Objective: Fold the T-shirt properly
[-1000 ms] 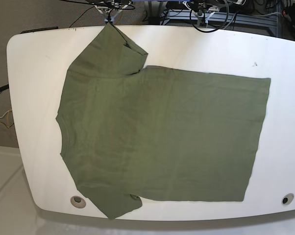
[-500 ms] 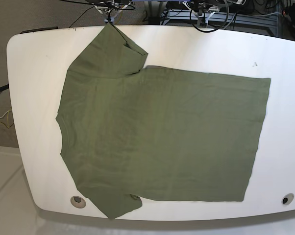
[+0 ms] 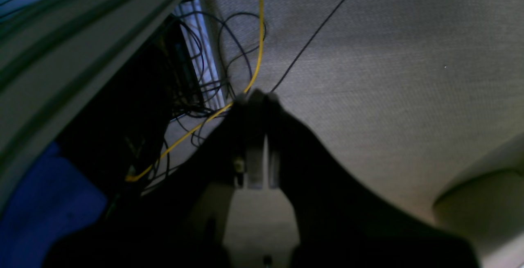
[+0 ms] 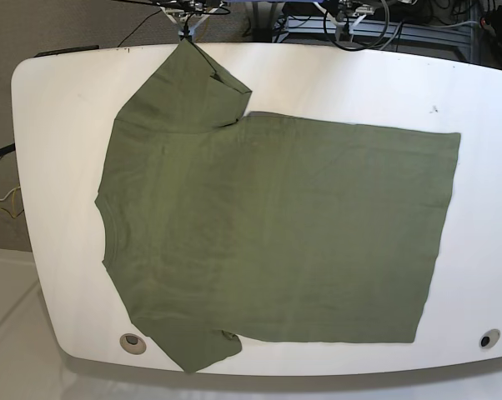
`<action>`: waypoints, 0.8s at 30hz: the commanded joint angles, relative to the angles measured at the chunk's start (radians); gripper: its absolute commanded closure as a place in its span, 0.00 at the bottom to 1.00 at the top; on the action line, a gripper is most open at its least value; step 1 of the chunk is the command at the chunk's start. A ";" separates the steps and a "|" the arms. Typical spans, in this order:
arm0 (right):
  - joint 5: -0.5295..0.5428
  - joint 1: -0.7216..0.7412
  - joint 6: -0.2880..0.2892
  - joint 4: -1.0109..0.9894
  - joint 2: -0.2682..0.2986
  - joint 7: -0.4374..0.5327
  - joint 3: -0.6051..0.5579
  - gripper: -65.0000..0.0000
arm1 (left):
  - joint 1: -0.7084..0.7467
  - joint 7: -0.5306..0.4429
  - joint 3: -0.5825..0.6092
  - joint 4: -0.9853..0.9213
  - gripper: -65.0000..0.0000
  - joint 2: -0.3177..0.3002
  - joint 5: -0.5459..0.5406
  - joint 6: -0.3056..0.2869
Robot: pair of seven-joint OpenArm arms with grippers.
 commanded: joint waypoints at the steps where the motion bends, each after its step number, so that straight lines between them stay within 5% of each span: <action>1: -0.002 -0.036 -0.006 0.021 0.020 0.002 0.002 1.00 | 0.040 -0.008 -0.001 0.011 1.00 -0.009 -0.004 -0.008; 24: 0.006 -0.040 -0.008 0.009 0.015 0.009 -0.002 0.99 | 0.040 -0.021 0.005 0.028 1.00 -0.002 -0.010 0.003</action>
